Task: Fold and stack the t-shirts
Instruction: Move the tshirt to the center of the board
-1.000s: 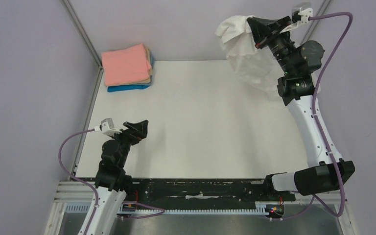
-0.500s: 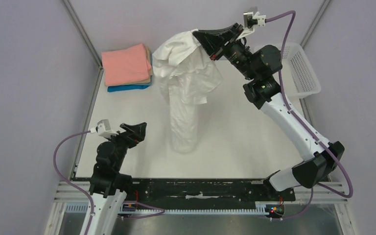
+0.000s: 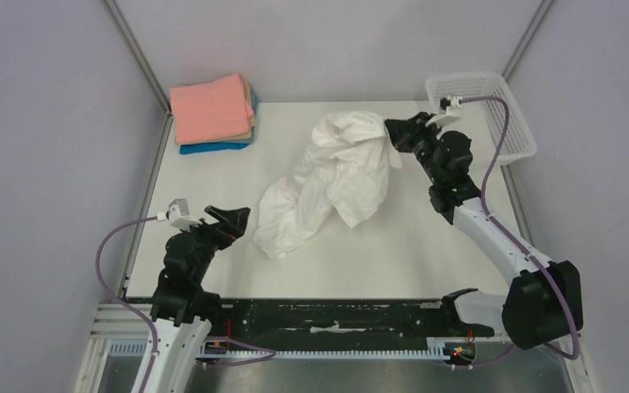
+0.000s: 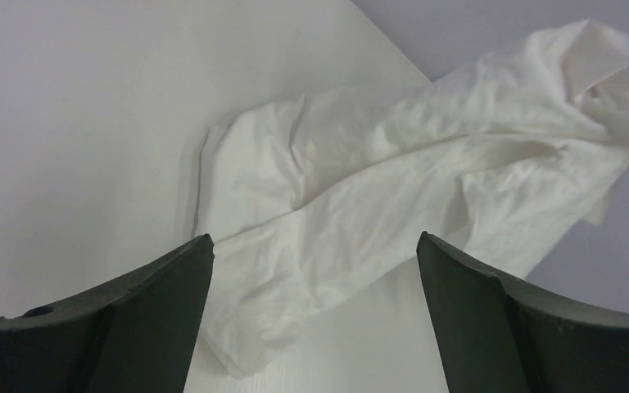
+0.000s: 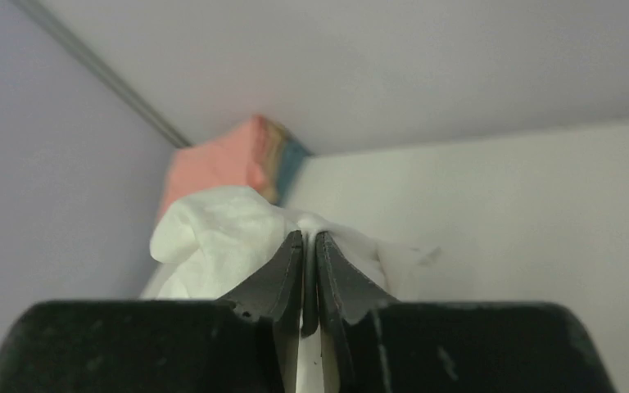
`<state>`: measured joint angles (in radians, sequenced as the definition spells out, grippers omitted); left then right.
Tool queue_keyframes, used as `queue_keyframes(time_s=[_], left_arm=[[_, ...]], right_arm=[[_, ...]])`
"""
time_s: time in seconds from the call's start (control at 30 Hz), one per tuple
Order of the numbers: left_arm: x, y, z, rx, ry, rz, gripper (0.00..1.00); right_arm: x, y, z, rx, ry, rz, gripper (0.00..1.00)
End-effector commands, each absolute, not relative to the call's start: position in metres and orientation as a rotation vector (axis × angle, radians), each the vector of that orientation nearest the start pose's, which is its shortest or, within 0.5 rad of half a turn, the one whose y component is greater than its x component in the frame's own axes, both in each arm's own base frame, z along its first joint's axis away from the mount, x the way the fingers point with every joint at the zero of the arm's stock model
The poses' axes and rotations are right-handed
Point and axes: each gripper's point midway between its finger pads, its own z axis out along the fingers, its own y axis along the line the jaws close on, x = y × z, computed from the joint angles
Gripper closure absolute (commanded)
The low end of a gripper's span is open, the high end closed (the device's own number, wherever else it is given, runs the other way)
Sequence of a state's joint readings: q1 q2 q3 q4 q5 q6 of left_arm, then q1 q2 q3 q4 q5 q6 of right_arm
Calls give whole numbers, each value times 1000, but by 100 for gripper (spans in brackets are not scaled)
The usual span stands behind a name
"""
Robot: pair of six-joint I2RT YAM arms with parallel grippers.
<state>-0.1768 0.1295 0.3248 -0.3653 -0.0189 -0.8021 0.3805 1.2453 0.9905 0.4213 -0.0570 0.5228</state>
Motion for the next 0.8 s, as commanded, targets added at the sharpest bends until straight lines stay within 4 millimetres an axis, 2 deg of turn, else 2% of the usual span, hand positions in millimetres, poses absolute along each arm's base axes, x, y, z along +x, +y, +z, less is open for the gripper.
queue_keyframes(time_s=[0.0,0.03,0.1,0.13,0.2,0.27,0.43,0.6,0.67,0.77], left_arm=[[228,-99,163,-518,1807,-863,1],[231,-105,155,-504,1846,-880,1],[234,-112,139,-496,1930,-887,1],[236,-114,131,-500,1976,-879,1],[239,-116,117,-505,2060,-859,3],[239,-118,102,-532,2139,-847,6],[232,-121,66,-615,2254,-844,10],[229,-131,60,-609,2289,-888,17],[228,-132,57,-619,2298,-883,18],[227,-136,54,-616,2302,-900,27]], right_arm=[[413,113,239,234,1664,629,74],[414,102,211,257,1736,595,59],[416,89,178,234,1844,519,13],[417,81,169,251,1883,457,3],[415,68,161,272,1927,368,2],[409,57,160,301,1931,302,2],[376,35,160,357,1870,212,2],[344,31,150,372,1828,229,2],[336,28,147,376,1828,217,2],[327,27,144,379,1826,215,2]])
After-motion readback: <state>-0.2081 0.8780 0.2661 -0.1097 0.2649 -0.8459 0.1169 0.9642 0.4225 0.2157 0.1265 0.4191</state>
